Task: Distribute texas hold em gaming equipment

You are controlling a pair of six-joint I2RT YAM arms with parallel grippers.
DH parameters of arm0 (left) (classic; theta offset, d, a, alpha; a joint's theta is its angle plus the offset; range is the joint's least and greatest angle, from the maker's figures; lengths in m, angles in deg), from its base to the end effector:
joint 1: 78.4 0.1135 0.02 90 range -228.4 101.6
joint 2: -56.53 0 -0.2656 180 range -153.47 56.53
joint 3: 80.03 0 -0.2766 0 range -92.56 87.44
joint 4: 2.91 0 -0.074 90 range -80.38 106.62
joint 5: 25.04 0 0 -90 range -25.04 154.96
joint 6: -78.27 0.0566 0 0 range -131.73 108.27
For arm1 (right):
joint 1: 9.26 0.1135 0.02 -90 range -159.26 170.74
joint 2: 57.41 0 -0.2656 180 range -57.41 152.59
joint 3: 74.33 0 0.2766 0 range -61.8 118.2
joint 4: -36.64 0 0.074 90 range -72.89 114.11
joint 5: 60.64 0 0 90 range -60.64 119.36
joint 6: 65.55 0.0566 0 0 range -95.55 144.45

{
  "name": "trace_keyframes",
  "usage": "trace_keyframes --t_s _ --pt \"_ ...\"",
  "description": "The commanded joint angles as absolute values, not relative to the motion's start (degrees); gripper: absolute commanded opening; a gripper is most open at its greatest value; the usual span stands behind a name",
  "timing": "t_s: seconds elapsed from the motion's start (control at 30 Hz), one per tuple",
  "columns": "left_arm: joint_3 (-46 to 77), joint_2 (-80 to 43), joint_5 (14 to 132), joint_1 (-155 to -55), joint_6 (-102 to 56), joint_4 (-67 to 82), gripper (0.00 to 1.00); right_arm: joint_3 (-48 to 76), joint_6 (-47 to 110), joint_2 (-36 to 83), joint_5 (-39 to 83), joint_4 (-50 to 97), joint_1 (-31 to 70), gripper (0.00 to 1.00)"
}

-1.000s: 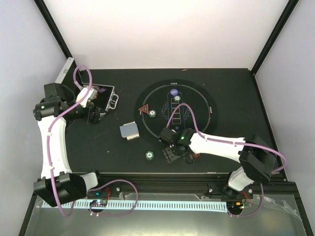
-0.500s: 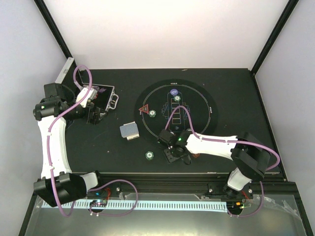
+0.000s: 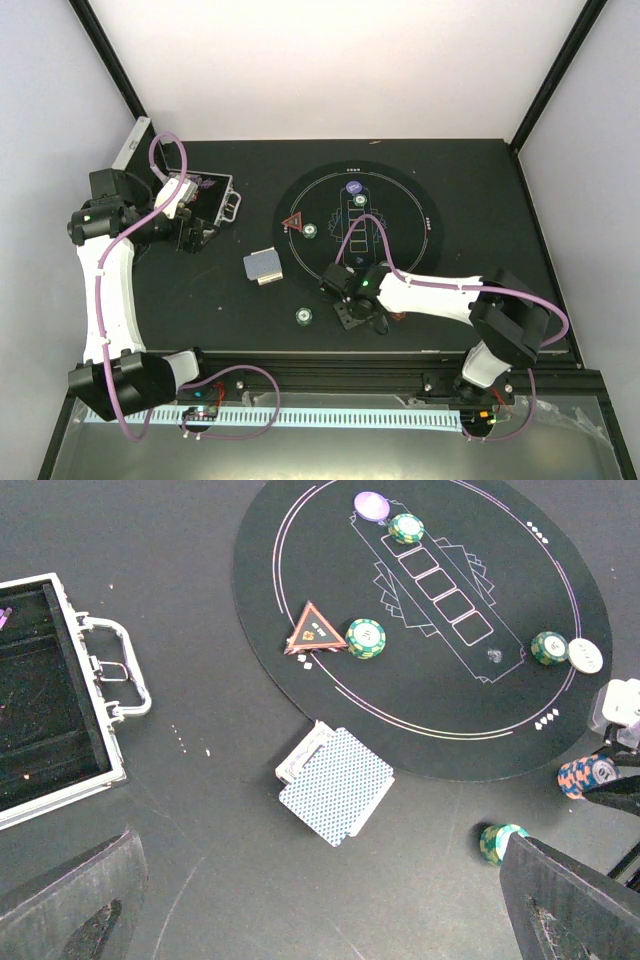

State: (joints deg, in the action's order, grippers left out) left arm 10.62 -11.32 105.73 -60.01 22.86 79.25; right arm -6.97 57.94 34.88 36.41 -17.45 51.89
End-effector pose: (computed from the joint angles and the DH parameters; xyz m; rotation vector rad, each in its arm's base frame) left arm 0.2342 0.0389 0.3590 0.5538 2.2793 -0.5038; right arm 0.1538 0.2649 0.1345 -0.6813 2.8399 0.0844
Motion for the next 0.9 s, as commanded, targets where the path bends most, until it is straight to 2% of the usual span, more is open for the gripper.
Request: trace_keyframes --t_s 0.0,0.3,0.53,0.73,0.87 --pt "9.92 -10.09 107.18 -59.51 23.34 79.87 0.99 -5.77 58.39 34.31 38.41 -18.29 51.91 0.42" --pt "10.50 -9.92 107.98 -59.50 23.23 79.72 0.99 -3.98 58.03 33.21 38.29 -20.35 51.82 0.34" --pt "10.64 -9.92 108.58 -59.51 22.99 79.02 0.99 -0.05 57.34 31.16 39.43 -24.62 51.83 0.31" --pt "10.54 -9.92 108.66 -59.49 22.90 78.88 0.99 8.16 54.63 33.78 40.92 -27.41 50.38 0.31" --pt "10.46 -9.92 108.49 -59.51 22.99 79.14 0.99 17.63 50.58 39.97 40.19 -27.23 47.27 0.31"
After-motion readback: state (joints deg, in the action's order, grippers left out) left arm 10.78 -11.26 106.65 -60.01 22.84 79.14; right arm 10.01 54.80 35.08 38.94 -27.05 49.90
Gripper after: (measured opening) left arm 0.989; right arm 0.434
